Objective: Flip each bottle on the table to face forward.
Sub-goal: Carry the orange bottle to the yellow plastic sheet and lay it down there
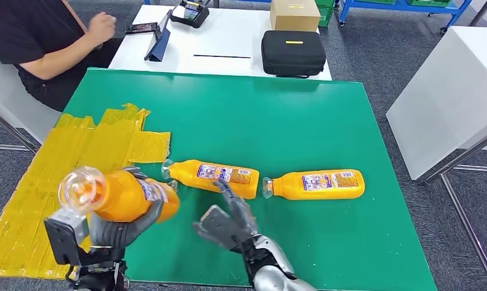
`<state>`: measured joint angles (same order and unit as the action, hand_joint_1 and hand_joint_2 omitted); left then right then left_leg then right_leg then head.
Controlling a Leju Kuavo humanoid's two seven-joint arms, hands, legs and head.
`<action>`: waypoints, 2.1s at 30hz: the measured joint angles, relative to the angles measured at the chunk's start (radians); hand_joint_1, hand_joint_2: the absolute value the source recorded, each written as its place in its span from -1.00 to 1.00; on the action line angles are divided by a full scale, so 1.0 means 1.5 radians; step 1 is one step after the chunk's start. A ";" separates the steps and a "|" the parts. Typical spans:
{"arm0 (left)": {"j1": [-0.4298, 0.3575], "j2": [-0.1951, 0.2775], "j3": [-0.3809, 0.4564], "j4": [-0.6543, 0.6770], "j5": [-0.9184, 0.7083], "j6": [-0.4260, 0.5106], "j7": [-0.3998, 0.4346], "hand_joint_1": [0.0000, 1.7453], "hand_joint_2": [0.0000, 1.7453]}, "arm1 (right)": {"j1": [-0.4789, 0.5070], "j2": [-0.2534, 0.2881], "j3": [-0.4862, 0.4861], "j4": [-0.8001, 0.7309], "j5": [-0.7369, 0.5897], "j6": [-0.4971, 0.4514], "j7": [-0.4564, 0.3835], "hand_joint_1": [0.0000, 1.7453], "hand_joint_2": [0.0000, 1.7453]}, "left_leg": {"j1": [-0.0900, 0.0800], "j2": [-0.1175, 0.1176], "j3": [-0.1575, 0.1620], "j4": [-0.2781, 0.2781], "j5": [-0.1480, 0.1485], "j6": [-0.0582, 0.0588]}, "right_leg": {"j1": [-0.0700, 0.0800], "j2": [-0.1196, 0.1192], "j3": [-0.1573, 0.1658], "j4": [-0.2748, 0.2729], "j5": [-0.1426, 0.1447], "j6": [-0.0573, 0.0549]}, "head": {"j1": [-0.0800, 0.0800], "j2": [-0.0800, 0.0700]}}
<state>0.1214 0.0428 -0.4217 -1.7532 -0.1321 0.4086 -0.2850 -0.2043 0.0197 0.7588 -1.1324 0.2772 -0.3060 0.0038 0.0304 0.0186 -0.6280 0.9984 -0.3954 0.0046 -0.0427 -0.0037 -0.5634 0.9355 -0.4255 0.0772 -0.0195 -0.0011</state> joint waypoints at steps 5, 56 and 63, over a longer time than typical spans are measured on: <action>-0.001 -0.006 0.042 -0.008 -0.211 0.074 0.009 1.00 1.00 | 0.037 -0.020 -0.056 -0.061 -0.007 0.002 -0.011 -1.00 -1.00 | 0.000 0.000 0.000 0.000 0.000 0.000 | 0.000 0.000 0.000 0.000 0.000 0.000 | 0.000 0.000; -0.355 0.070 0.117 0.695 -0.928 0.035 0.332 -1.00 -1.00 | 0.116 -0.050 -0.091 -0.243 -0.010 0.078 -0.012 -1.00 -1.00 | 0.000 0.000 0.000 0.000 0.002 0.000 | 0.000 0.000 -0.001 0.001 0.001 -0.001 | 0.000 0.000; -0.307 0.048 0.150 0.655 -0.895 0.042 0.304 -1.00 -1.00 | 0.136 -0.050 -0.094 -0.258 0.030 0.077 0.005 -1.00 -1.00 | 0.000 0.000 0.000 0.000 0.002 -0.001 | 0.000 0.000 -0.001 0.001 0.001 -0.001 | 0.000 0.000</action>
<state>-0.3387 0.1144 -0.1972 -0.7700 -1.4749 0.4720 0.1712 -0.0004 -0.0550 0.6175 -1.5188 0.3220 -0.1900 0.0108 0.0305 0.0189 -0.6285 0.9984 -0.3922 0.0038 -0.0427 -0.0037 -0.5654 0.9377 -0.4247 0.0763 -0.0195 -0.0011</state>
